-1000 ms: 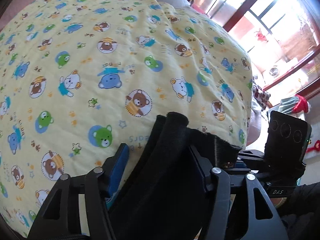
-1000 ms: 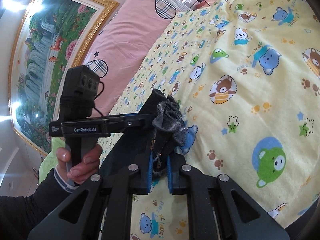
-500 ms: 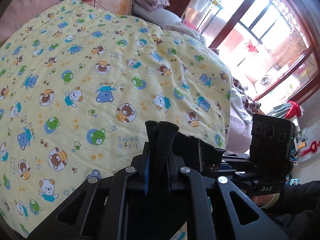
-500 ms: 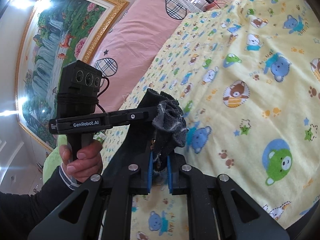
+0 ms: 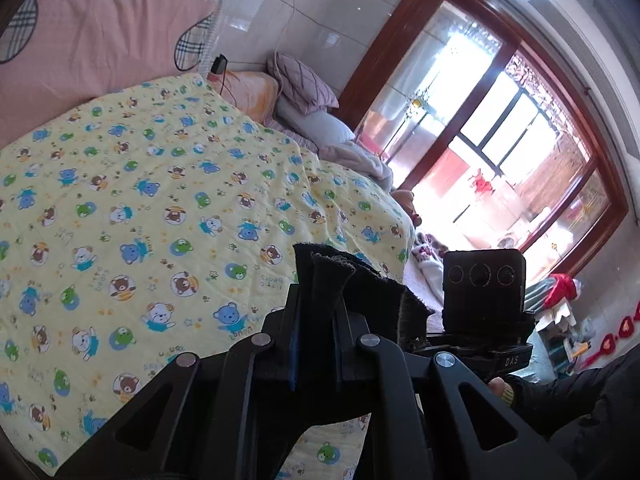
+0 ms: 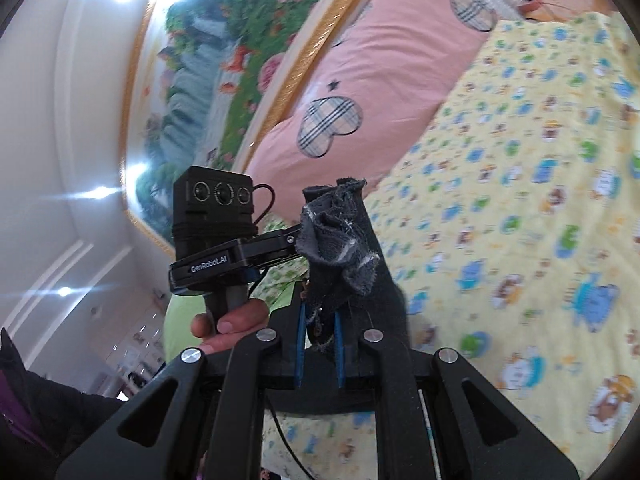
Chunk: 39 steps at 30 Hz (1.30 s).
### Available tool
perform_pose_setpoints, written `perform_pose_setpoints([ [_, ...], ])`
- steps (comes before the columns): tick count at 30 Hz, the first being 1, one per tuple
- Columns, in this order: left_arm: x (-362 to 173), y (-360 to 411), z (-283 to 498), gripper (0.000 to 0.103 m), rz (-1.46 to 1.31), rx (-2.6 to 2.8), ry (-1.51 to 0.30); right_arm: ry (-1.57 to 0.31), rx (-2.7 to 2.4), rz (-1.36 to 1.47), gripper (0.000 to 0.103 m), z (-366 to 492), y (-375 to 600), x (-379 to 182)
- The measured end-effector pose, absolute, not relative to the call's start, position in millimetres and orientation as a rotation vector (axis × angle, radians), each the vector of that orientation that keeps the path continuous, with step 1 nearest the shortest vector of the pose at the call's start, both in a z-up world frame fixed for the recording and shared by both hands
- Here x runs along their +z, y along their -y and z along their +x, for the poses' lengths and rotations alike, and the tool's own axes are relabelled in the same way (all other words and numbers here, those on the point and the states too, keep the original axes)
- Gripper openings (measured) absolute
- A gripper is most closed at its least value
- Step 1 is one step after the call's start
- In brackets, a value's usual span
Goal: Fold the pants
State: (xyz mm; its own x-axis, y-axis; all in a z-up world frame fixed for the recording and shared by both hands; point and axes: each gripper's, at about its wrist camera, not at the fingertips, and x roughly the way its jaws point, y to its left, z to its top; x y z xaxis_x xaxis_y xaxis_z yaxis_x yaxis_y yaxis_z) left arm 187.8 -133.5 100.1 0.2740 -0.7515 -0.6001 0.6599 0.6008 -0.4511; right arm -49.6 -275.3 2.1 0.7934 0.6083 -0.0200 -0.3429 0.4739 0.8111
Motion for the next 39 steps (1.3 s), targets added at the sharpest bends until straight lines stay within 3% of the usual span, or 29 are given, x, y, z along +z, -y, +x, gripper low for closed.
perform_pose_setpoints([
  [8, 87.1, 61.4, 161.6, 0.011, -0.228, -0.846, -0.828, -0.396, 0.749, 0.879, 0.013, -13.5, 218.3, 5.5],
  [19, 11.8, -15.3, 151.3, 0.012, -0.386, -0.717, -0.914, -0.602, 0.823, 0.864, 0.013, 31.0, 158.6, -34.7],
  [32, -38.5, -61.7, 137.4, 0.012, -0.505, -0.625, -0.964, -0.782, 0.773, 0.696, 0.015, 46.5, 112.3, -53.6],
  [36, -44.8, -74.9, 128.6, 0.012, -0.537, -0.580, -0.976, -0.810, 0.776, 0.677, 0.022, 48.4, 103.4, -55.0],
  [39, -47.7, -85.3, 116.5, 0.012, -0.551, -0.524, -0.976, -0.817, 0.789, 0.651, 0.034, 47.2, 95.6, -51.4],
])
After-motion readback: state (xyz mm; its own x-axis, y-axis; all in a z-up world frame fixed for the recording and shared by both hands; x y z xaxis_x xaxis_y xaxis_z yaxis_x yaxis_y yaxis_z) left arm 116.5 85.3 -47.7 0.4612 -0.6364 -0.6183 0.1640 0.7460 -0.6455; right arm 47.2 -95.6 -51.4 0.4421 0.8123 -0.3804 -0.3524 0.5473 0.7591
